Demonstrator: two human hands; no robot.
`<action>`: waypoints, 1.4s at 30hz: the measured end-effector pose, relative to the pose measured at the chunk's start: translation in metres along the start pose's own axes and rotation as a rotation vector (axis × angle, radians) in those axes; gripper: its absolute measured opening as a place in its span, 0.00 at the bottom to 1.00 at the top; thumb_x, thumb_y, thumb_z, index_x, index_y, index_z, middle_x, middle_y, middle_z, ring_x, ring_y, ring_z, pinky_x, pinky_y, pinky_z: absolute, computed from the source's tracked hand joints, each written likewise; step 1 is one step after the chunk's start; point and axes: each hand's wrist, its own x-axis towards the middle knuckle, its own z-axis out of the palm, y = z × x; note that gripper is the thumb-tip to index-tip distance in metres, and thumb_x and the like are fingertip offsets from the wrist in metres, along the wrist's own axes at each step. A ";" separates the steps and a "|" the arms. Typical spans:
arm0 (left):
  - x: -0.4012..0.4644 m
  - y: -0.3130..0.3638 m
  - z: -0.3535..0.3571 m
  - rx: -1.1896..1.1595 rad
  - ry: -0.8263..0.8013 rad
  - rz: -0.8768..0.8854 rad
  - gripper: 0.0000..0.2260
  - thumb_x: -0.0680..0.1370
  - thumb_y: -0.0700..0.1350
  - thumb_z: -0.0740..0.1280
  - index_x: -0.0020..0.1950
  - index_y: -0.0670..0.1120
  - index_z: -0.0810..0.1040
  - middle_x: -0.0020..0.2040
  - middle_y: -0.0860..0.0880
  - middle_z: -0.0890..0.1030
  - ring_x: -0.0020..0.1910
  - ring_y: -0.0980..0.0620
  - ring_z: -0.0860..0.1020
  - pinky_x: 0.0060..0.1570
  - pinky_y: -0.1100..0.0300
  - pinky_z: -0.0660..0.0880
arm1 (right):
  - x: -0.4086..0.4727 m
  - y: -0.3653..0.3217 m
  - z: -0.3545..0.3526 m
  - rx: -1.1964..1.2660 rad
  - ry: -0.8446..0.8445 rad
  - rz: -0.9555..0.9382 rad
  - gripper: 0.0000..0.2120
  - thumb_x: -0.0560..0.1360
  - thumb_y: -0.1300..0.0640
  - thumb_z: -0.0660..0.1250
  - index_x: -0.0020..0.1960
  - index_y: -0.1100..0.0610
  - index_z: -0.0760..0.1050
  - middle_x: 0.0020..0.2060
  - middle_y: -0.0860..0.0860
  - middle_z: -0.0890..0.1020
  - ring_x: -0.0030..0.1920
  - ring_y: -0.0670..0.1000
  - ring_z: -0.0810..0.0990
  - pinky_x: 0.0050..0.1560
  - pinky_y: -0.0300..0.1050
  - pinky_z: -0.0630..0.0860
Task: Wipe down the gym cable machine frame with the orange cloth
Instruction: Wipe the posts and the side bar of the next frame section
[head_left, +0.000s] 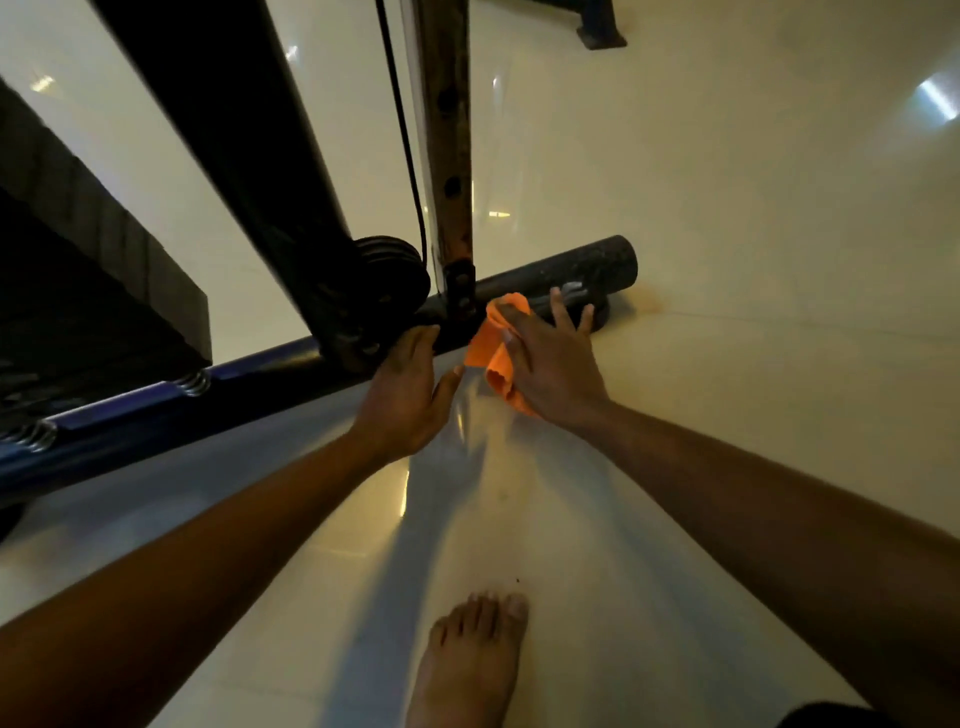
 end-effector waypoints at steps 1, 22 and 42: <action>0.010 0.000 0.010 -0.022 0.044 0.013 0.31 0.87 0.57 0.62 0.85 0.42 0.61 0.82 0.41 0.65 0.81 0.43 0.65 0.80 0.47 0.65 | 0.010 0.004 0.004 0.014 0.026 -0.002 0.24 0.90 0.46 0.54 0.85 0.45 0.63 0.82 0.54 0.71 0.86 0.67 0.53 0.83 0.74 0.42; 0.075 -0.012 0.071 -0.091 0.390 -0.123 0.25 0.84 0.50 0.67 0.78 0.42 0.68 0.71 0.41 0.76 0.73 0.40 0.73 0.72 0.41 0.70 | 0.066 0.030 0.085 -0.022 0.380 -0.245 0.25 0.88 0.54 0.60 0.84 0.60 0.66 0.83 0.60 0.68 0.84 0.64 0.62 0.86 0.59 0.52; 0.066 -0.035 0.052 -0.163 0.278 0.042 0.23 0.86 0.41 0.61 0.81 0.47 0.66 0.72 0.44 0.75 0.72 0.43 0.74 0.70 0.40 0.73 | 0.072 0.015 0.052 0.340 0.346 0.049 0.25 0.88 0.41 0.60 0.80 0.52 0.70 0.61 0.54 0.85 0.59 0.54 0.86 0.58 0.49 0.82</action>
